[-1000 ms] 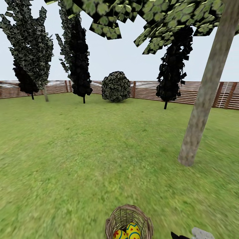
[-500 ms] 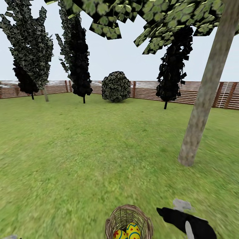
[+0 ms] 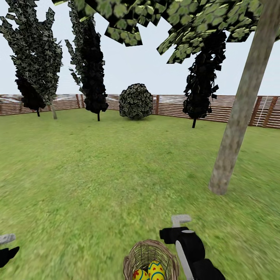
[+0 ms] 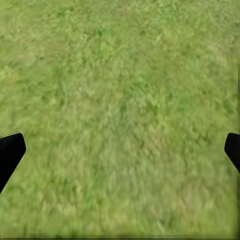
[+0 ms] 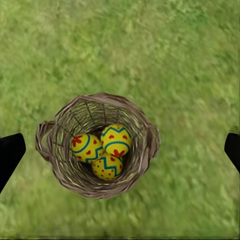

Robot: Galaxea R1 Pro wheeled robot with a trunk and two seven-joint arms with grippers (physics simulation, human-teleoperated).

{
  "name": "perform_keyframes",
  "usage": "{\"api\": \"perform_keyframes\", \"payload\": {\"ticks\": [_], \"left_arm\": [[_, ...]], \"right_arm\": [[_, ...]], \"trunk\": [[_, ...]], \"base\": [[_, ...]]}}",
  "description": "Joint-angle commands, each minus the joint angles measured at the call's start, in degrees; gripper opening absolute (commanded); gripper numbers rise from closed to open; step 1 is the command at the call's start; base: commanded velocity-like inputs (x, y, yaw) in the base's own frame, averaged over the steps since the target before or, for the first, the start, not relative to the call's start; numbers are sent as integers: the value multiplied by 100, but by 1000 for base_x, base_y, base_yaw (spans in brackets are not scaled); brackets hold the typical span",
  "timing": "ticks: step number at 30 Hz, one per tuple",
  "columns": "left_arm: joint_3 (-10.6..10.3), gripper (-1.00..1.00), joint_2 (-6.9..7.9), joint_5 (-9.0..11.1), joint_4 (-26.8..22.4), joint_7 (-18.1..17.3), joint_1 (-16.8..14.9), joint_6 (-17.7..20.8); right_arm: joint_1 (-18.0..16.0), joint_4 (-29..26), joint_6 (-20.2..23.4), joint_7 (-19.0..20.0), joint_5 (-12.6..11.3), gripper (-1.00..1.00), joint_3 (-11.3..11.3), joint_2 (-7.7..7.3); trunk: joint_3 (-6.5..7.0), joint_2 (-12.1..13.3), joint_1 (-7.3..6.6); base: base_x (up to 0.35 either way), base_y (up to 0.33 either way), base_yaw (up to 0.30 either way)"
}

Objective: Take the three Easter eggs out of the wicker basket on the lawn in the garden, then place them on the lawn next to a single tree (choose any tree) so that all three eggs are next to the same tree and none are left in the basket.

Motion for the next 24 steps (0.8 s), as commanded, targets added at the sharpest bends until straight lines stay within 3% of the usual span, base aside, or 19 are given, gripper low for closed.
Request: {"api": "perform_keyframes", "payload": {"ticks": [1,3,8,10,17,24], "left_arm": [[4,100,7,47,-20,10,-40,113],[-4,100,6,45,-111,42,-147,286],[-28,100,-12,45,-246,245,-365,625],[-170,100,-23,46,-275,466,-555,836],[-592,100,-31,46,-286,632,-697,961],[-729,100,-32,46,-286,648,-717,968]], "right_arm": [[-53,148,25,-49,-45,100,22,3],[-162,521,21,-87,-100,100,50,7],[-244,825,23,-119,-134,100,57,-2],[-261,882,22,-122,-146,100,57,-5],[-272,863,20,-117,-157,100,42,-2],[-273,856,17,-112,-159,100,32,1]], "trunk": [[-1,-4,2],[-1,-4,2],[-1,-4,2],[-1,-4,2],[-1,-4,2],[-91,-204,112]], "base": [[0,0,0],[0,0,0],[0,0,0],[0,0,0],[0,0,0],[0,0,0]]}}
